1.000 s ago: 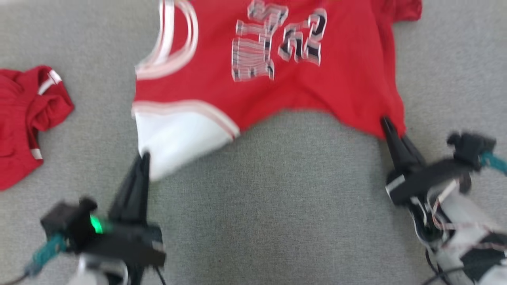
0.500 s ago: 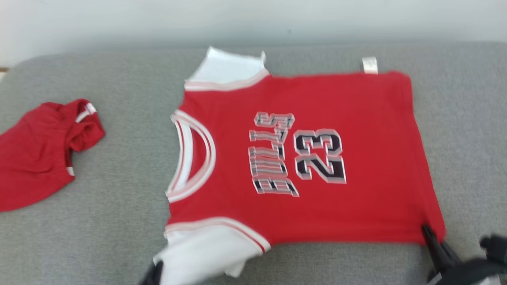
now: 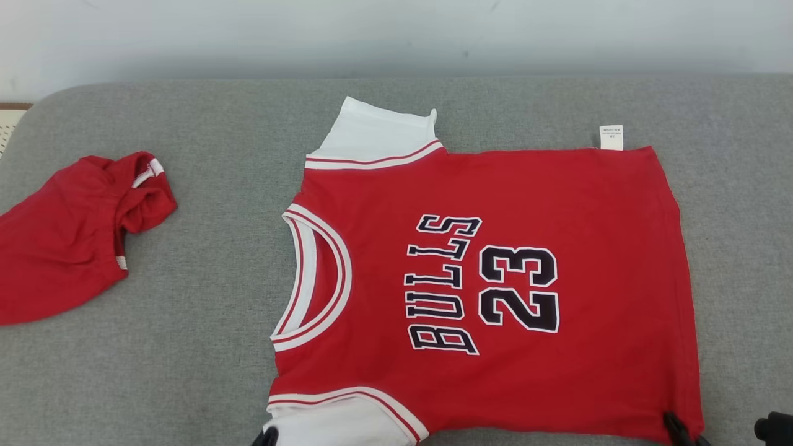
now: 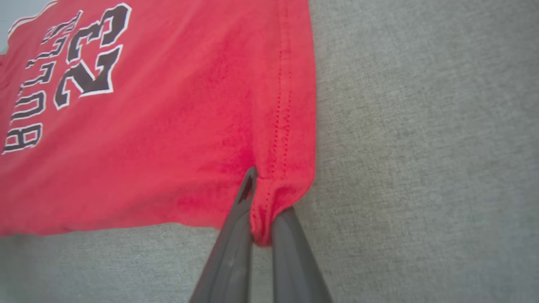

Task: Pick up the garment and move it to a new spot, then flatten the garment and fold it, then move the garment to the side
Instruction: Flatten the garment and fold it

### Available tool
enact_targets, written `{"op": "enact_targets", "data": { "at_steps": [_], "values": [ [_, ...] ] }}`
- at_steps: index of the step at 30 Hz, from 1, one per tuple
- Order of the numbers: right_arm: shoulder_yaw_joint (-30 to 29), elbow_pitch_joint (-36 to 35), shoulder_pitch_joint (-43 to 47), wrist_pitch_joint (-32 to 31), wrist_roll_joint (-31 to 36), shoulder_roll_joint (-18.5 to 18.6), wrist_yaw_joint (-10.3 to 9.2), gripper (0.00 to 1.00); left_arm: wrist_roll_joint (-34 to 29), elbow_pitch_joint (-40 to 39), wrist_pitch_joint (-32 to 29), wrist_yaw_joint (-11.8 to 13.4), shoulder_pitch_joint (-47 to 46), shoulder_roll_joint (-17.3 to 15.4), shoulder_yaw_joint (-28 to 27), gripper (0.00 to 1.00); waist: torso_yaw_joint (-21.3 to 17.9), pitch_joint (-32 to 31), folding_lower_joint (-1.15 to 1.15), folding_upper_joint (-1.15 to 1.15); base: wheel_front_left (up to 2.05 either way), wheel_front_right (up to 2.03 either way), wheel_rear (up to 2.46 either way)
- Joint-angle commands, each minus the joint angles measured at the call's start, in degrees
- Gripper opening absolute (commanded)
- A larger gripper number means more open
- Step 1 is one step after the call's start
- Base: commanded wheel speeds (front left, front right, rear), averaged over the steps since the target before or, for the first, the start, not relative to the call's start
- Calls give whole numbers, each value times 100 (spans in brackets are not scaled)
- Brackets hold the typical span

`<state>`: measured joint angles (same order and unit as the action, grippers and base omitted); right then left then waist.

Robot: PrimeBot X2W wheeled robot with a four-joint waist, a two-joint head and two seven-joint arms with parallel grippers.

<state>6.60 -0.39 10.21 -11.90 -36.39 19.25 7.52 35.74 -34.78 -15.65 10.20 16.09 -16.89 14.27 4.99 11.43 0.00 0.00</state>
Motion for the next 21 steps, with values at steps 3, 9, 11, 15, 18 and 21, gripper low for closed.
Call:
{"op": "enact_targets", "data": {
  "at_steps": [3, 9, 11, 15, 18, 21],
  "values": [
    [-162, -261, 8, -361, 78, -132, -5, 0, -28, 96, -24, -124, -334, -73, 25, 0, -64, 69, 0, 0, 0, 0, 0],
    [-421, -720, -399, -1004, -54, -307, -5, 0, 34, 417, -93, -443, -1244, -58, 125, 0, -201, 207, 0, 0, 0, 0, 0],
    [-460, -742, -610, -1090, -123, -285, -5, 0, 20, 596, -127, -513, -1585, -50, 135, 0, -242, 271, 0, 0, 0, 0, 0],
    [-382, -640, -1107, -1156, -231, -237, -5, 0, 24, 1048, -147, -600, -2183, 51, 171, 0, -321, 407, 0, 0, 0, 0, 0],
    [-307, -421, -1459, -1161, -285, -170, -5, 0, 75, 1428, -137, -656, -2619, 117, 145, 0, -361, 530, 0, 0, 0, 0, 0],
    [-244, -90, -1768, -1125, -311, -112, -5, 0, 118, 1837, -30, -704, -3015, 214, 80, 0, -353, 654, 0, 0, 0, 0, 0]
  ]
}}
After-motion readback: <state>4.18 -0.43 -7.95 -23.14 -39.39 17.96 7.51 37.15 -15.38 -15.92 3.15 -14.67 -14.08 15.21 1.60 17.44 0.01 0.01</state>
